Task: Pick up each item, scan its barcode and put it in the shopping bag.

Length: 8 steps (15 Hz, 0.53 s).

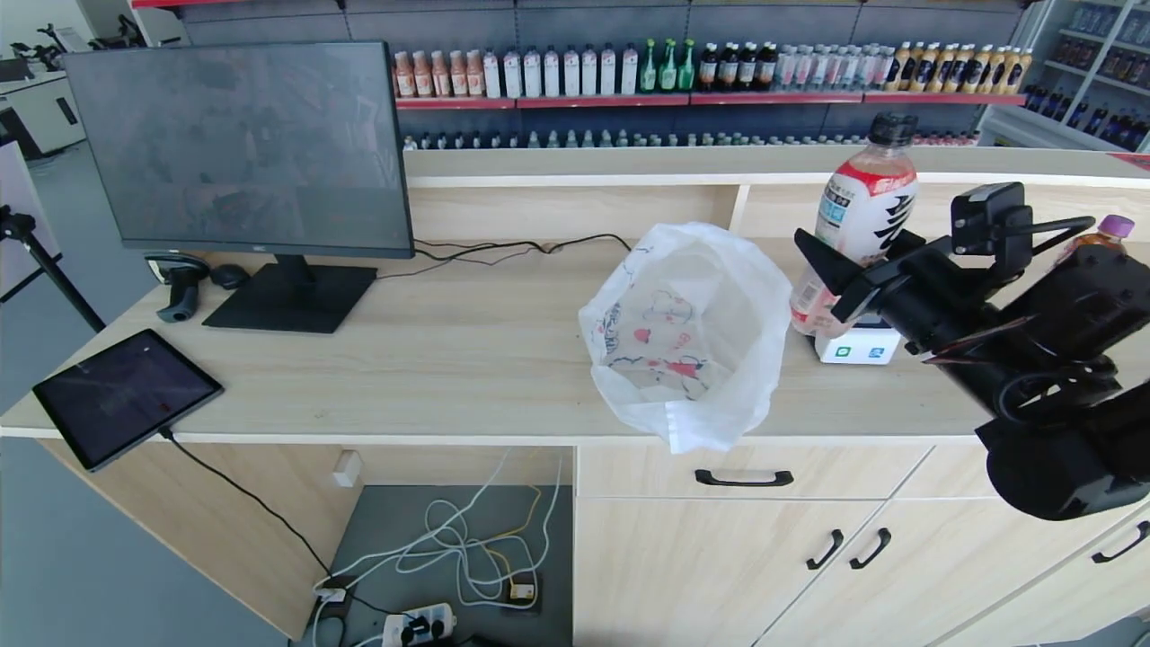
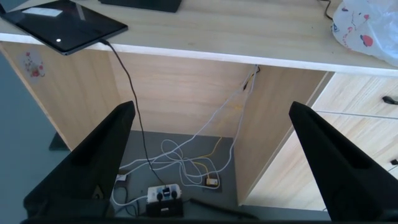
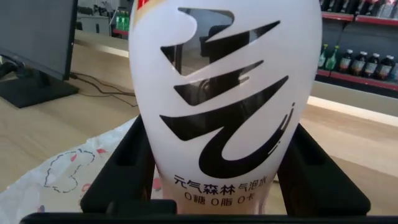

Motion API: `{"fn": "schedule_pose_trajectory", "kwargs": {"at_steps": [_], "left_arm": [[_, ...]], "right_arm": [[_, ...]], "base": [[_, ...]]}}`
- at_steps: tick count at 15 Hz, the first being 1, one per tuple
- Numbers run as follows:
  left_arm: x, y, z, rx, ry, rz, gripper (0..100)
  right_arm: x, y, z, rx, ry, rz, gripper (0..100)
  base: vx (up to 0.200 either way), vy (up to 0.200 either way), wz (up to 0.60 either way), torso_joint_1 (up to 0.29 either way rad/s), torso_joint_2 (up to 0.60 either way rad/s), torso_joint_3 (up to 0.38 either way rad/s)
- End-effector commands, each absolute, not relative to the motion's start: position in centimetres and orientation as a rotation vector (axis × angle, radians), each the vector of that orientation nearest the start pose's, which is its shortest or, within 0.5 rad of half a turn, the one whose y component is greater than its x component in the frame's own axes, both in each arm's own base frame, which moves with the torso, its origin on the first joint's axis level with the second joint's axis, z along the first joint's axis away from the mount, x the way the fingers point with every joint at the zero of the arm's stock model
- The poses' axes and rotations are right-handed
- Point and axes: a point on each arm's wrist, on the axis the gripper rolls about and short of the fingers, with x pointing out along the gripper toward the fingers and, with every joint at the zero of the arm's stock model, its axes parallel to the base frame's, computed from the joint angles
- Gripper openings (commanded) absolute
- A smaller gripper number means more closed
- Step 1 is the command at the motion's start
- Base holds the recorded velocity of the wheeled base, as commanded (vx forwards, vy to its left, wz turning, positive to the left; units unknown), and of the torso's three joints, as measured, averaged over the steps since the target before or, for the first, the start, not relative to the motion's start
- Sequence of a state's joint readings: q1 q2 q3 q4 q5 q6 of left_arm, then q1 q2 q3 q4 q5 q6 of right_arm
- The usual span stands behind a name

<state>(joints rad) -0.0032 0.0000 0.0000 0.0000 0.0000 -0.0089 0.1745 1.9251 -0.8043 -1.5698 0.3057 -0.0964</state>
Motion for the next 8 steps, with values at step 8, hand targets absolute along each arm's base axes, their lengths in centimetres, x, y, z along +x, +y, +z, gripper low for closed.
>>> {"fn": "schedule_pose_trajectory", "kwargs": {"at_steps": [8], "left_arm": [[-2.3,0.0,7.5,-0.009,0.0,-0.003,100]], "right_arm": [[38.5,14.5,19.1,0.021,-0.558,0.562,0]], "base": [[0.0,0.0,0.0,0.0,0.0,0.0]]}}
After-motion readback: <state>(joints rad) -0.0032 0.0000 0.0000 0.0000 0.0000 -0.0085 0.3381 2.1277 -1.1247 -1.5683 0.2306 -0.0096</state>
